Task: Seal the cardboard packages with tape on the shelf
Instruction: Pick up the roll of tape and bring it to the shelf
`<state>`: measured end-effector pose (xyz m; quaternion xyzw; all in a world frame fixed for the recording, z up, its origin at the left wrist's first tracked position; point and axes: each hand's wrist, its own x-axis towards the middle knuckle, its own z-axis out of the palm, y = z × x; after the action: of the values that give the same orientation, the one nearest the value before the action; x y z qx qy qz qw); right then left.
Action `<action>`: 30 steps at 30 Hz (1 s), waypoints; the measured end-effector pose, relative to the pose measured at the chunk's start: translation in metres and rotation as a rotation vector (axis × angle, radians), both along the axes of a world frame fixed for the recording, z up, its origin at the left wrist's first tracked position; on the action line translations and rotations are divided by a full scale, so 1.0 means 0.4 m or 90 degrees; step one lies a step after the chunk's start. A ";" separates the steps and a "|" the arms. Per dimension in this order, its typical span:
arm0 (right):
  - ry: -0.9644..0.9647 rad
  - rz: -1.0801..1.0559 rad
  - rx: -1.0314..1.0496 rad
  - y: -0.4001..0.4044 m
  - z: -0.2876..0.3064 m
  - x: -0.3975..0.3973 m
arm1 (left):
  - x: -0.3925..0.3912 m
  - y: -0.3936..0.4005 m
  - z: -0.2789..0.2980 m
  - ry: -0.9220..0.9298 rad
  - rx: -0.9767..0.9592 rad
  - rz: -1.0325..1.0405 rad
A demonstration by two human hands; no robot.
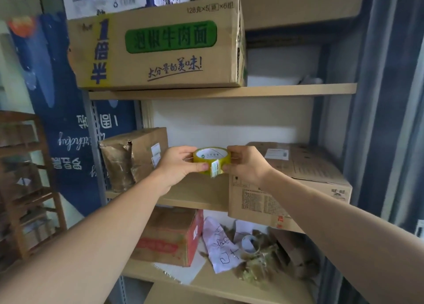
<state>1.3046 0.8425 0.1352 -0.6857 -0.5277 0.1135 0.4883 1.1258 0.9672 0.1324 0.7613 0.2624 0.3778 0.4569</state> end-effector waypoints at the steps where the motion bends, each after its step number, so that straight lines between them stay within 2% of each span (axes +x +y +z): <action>1: 0.003 0.001 0.002 0.016 -0.001 -0.005 | 0.000 0.016 0.000 0.000 0.001 -0.001; 10: 0.075 -0.064 0.090 0.177 -0.032 -0.068 | 0.014 0.239 -0.024 -0.040 0.050 -0.052; 17: 0.146 -0.154 0.148 0.316 -0.087 -0.121 | 0.018 0.404 -0.091 -0.083 0.062 -0.146; 22: 0.187 -0.170 0.194 0.365 -0.115 -0.140 | 0.018 0.482 -0.094 -0.112 0.041 -0.207; 30: 0.184 -0.132 0.243 0.412 -0.167 -0.104 | 0.064 0.530 -0.167 -0.193 0.037 -0.199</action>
<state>1.2630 1.0072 0.0686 -0.6081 -0.3916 0.0581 0.6881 1.1516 1.1792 0.0658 0.7400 0.0581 0.4200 0.5222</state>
